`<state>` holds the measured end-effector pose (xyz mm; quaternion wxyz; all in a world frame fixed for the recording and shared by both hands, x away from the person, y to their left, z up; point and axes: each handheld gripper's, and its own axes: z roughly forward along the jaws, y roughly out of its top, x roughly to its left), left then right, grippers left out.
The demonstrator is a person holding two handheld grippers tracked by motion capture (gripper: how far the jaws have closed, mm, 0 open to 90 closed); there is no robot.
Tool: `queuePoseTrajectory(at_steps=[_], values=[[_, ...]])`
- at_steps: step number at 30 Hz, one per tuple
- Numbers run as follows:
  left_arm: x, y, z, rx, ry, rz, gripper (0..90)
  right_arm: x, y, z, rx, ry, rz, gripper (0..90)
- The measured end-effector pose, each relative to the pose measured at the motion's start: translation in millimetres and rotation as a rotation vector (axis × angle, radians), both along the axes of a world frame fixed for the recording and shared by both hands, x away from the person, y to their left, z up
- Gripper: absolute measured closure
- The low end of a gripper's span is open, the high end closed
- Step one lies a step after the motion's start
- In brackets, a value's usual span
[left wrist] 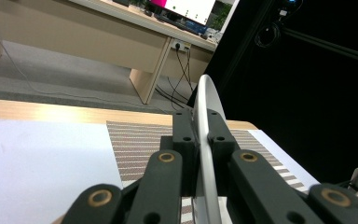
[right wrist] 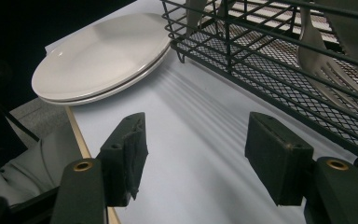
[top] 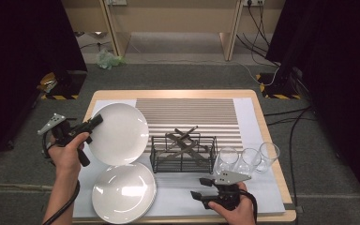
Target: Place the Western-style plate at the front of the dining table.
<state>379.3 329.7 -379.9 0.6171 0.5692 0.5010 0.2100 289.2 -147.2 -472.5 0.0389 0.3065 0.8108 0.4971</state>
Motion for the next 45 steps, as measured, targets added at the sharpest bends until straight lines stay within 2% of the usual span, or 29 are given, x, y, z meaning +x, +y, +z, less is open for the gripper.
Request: queuePoseTrajectory(at_steps=[10,35,45], values=[[4.6,-4.8,3.9,0.02,-0.016,-0.003,85.3,-0.2,1.1,-0.4,0.002,-0.002,0.003,38.9],[17.2,-12.7,3.2,0.041,-0.005,0.0,85.3,-1.3,1.1,0.4,0.002,-0.005,0.002,39.1],[22.1,-16.3,6.7,0.074,-0.012,-0.004,85.3,-1.8,1.6,0.6,0.002,0.001,0.005,39.0]])
